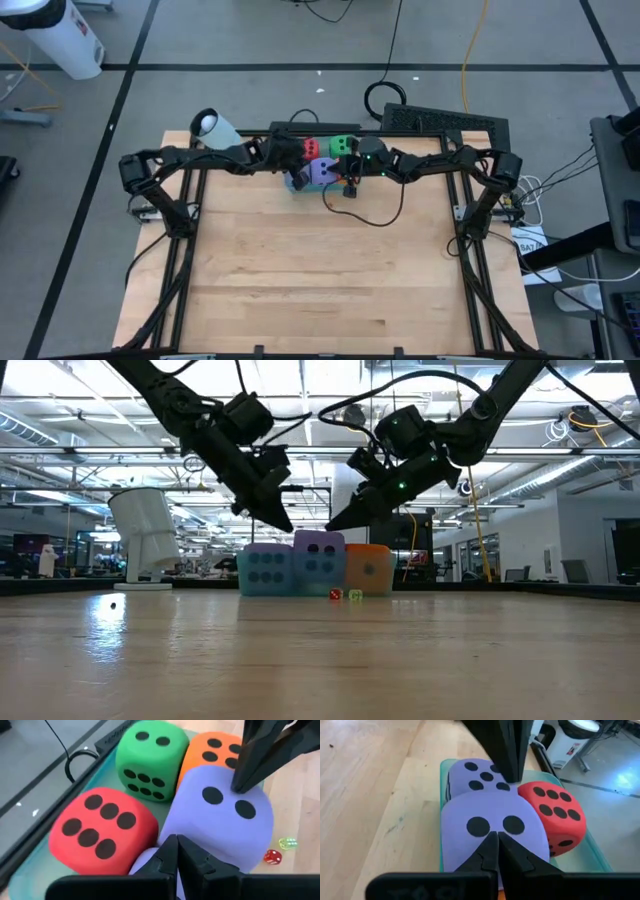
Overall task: Pick & Place Dice
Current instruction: Put the violet die into the blue bin
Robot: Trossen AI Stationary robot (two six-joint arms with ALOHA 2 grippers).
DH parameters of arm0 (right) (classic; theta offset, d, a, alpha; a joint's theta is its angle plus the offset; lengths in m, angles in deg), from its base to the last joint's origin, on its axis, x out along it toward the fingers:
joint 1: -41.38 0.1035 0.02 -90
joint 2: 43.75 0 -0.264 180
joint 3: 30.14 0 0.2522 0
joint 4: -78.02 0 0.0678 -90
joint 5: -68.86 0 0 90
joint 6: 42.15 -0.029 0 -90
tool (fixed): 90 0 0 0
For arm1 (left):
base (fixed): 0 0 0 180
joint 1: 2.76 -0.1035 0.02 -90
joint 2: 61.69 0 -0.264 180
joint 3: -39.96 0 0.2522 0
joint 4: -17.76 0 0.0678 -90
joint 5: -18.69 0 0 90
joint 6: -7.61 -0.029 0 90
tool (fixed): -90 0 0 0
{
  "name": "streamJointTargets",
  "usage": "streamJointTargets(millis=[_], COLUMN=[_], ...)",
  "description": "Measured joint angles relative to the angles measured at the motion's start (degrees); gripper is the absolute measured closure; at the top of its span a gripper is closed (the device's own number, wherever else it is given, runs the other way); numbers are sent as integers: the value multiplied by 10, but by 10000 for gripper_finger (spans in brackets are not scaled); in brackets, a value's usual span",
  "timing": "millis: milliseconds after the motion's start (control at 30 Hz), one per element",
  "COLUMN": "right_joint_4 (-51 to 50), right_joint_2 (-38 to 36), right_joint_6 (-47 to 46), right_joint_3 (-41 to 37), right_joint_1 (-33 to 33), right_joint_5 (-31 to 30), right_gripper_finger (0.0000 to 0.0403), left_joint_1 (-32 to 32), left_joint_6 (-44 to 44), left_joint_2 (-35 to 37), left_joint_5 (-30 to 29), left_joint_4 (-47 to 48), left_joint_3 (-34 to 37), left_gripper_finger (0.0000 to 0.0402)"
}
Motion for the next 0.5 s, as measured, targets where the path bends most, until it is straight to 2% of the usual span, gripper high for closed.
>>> streamJointTargets(millis=[167, 333, 500], right_joint_4=[3, 25, -29], right_joint_2=[-13, -22, -22], right_joint_6=[-1, -17, -38], right_joint_3=[-1, 1, 30], right_joint_1=[1, 1, -4], right_joint_5=[-3, -2, 43], right_gripper_finger=[402, 402, 402], left_joint_1=[8, 15, 15], left_joint_6=[-9, -34, -44], left_joint_2=[29, 22, 7], left_joint_5=[1, 65, 88], left_joint_4=[1, -4, -9], left_joint_3=[0, 0, 0], left_gripper_finger=[397, 397, 398])
